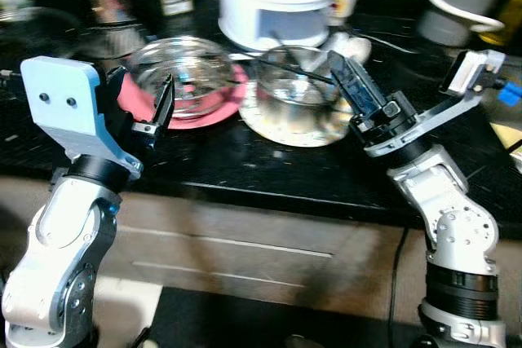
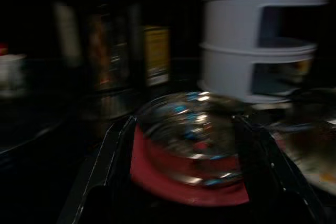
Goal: Kitchen organization
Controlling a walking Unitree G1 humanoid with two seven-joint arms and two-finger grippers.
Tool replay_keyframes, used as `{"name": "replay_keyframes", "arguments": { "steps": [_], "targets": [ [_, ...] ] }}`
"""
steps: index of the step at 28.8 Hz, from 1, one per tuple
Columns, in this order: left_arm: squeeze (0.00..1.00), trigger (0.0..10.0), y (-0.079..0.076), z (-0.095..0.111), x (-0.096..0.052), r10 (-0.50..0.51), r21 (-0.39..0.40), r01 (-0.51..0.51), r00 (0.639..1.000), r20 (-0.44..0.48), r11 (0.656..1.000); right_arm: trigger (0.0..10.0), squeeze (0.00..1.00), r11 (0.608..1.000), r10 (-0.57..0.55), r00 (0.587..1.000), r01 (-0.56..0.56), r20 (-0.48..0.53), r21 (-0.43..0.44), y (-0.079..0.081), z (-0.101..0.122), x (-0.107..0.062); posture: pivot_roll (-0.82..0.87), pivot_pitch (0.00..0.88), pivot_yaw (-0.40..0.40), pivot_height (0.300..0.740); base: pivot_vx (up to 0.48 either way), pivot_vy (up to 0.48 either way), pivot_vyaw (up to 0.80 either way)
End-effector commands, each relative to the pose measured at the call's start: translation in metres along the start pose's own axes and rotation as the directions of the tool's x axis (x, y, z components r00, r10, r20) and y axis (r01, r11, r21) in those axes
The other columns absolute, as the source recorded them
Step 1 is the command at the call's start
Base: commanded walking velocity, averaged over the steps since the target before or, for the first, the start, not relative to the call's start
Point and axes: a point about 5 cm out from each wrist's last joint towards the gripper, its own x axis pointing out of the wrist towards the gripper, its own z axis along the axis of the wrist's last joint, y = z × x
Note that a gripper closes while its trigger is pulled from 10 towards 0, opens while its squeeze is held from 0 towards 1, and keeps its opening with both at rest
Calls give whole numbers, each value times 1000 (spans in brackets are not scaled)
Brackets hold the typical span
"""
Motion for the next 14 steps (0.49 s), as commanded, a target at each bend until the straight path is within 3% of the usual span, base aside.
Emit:
{"name": "replay_keyframes", "arguments": {
  "steps": [1,3,10,13,14],
  "targets": [
    [0,10000,-4,-4,3,-26,-6,26,999,-23,1000,10000,0,1000,5,1000,-6,-13,-9,3,-2,2,38,111,-56,740,0,0,800],
    [0,10000,-4,-4,5,-50,-4,50,998,-26,999,10000,0,1000,-13,1000,13,-19,-13,1,-3,2,35,115,-56,740,0,0,666],
    [0,10000,16,-9,33,-48,-8,47,997,-57,999,10000,0,998,-29,998,26,-49,-58,2,-3,4,27,122,-57,740,0,0,0],
    [0,10000,16,-9,33,-48,-8,47,997,-57,999,10000,0,998,-29,998,26,-49,-58,2,-3,4,27,122,-57,740,0,0,0],
    [0,10000,19,-11,41,-52,15,53,996,-66,998,10000,0,998,-17,998,12,-63,-65,5,-5,5,26,121,-58,740,0,0,0]
  ]
}}
